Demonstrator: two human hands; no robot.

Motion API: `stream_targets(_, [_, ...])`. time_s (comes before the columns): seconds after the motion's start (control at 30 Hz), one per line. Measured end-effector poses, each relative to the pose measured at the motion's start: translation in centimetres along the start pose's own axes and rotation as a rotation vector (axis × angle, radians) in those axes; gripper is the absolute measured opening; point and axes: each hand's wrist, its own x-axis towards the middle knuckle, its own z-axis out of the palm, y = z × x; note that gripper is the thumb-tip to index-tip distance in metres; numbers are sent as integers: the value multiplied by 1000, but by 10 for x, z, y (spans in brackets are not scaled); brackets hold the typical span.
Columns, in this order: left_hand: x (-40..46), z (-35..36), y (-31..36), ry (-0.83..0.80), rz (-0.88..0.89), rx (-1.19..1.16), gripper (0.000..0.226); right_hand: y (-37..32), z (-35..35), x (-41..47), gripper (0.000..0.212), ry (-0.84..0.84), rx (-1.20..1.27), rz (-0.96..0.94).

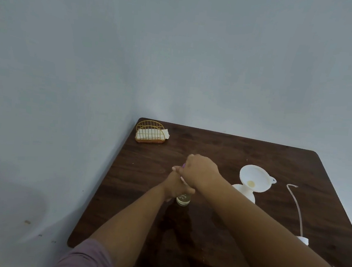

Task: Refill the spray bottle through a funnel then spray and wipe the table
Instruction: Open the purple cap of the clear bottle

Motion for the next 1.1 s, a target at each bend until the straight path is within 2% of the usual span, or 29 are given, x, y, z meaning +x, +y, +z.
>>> stream_targets(0.07, [0,-1,-2,2,-6,6,45,0,-5,0,35,-86,-63,-76])
stream_targets(0.17, [0,-3,-2,-20,-9,24,59,-1,-12,0,56,-211,-166,-245])
stream_targets(0.27, [-1,-3,-2,-38,-4,9,52,-4,-7,-1,50,-85,-75,-206])
stream_targets(0.33, [0,-1,-2,-28,-5,13,51,-3,2,0,52,3,-62,-77])
stream_targets(0.4, [1,-1,-3,4,-19,21,47,-1,6,1,47,4,-12,17])
stream_targets(0.47, [1,-2,-3,14,-23,52,43,0,1,1,38,-48,-79,-54])
stream_targets(0.5, [2,-2,-2,12,-16,63,48,1,-3,0,41,-96,-122,-121])
stream_targets(0.6, [1,-4,0,-48,-11,129,61,0,-11,-2,65,-160,-196,-285])
stream_targets(0.67, [0,-5,1,-62,-8,134,56,0,-7,-2,69,-117,-152,-249])
stream_targets(0.8, [-1,-7,1,-2,-10,116,46,3,6,1,51,-18,-124,-161])
stream_targets(0.87, [0,-6,3,-18,-16,155,46,6,5,1,44,-32,-131,-206])
stream_targets(0.97, [0,-3,6,-10,-4,221,47,10,1,-1,52,-104,-115,-279])
stream_targets(1.1, [-1,-6,9,-7,-23,248,53,15,0,-4,51,-58,-17,-331])
